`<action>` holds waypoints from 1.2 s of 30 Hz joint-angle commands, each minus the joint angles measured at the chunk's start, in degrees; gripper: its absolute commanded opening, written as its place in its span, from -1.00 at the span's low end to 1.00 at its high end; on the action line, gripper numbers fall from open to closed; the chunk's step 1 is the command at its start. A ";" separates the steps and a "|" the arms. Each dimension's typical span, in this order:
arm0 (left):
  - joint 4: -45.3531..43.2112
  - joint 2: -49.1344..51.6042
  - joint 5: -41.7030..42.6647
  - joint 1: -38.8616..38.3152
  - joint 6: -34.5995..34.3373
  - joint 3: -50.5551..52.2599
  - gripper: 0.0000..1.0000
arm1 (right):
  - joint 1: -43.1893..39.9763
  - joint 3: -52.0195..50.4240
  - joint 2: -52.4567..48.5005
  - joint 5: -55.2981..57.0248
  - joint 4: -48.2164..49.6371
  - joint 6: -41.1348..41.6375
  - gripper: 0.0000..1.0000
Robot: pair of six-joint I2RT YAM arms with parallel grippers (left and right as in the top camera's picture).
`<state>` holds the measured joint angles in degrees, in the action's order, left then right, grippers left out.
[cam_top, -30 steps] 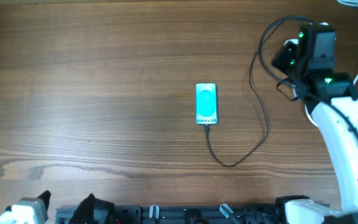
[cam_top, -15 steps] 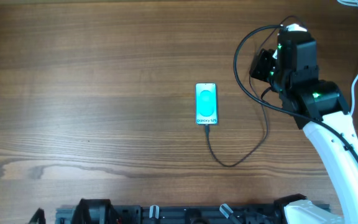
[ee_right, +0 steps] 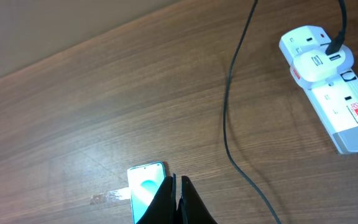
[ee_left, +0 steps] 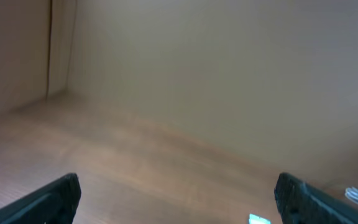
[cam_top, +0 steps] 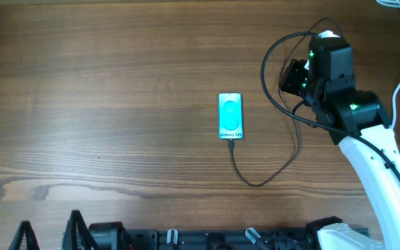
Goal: Plug charger to phone and switch on socket
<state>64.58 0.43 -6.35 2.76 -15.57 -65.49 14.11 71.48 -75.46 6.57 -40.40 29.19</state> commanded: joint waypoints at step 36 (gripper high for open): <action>-61.55 -0.04 5.64 0.31 -3.10 65.18 1.00 | 0.17 -0.28 1.11 1.29 -1.68 -2.23 -0.91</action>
<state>2.28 0.58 -1.39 2.76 -17.56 -1.85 14.11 71.48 -75.40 6.66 -42.06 27.73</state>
